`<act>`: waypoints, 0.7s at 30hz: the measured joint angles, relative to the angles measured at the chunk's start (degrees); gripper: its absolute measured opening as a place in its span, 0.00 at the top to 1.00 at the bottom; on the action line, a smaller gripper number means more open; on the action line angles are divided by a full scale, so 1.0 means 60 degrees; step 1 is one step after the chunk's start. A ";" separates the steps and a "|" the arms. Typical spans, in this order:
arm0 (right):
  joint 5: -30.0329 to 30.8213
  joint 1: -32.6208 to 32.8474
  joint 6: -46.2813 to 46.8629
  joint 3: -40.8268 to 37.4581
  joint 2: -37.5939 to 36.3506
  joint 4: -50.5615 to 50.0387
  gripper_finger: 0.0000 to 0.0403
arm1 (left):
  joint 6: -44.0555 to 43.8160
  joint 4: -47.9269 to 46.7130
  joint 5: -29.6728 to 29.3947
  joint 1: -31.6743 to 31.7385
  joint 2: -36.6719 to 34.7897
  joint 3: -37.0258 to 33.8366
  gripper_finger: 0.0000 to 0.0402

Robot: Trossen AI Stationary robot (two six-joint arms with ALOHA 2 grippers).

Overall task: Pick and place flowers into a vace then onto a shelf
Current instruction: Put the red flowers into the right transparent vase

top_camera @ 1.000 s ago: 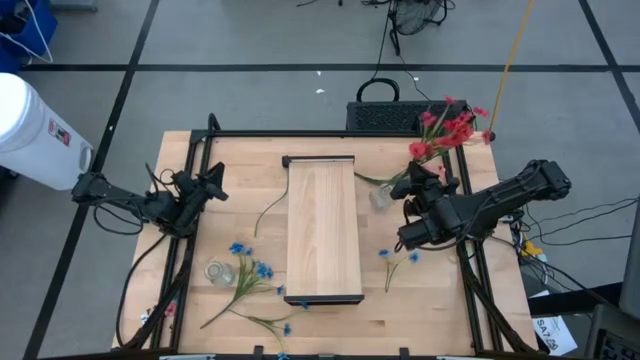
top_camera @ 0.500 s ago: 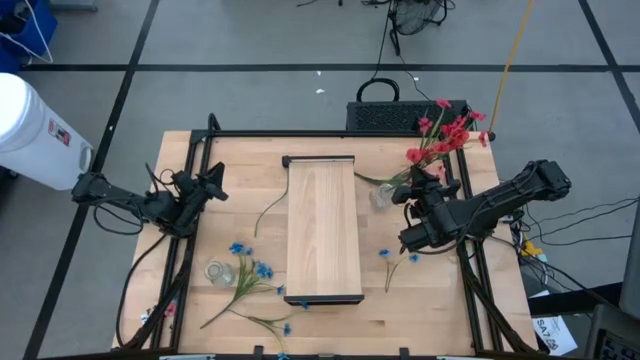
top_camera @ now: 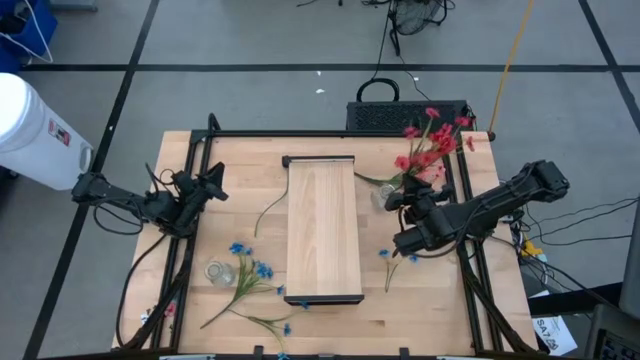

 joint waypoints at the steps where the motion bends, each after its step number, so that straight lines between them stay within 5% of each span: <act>1: -0.0032 -0.0025 -0.0156 0.0000 -0.0009 0.0172 0.94 | 0.0000 0.0000 0.0000 -0.0004 0.0000 -0.0002 0.87; 21: -0.1199 -0.0670 -0.2761 0.0000 0.0290 0.2932 0.93 | 0.0000 0.0000 0.0003 -0.0003 0.0000 0.0000 0.87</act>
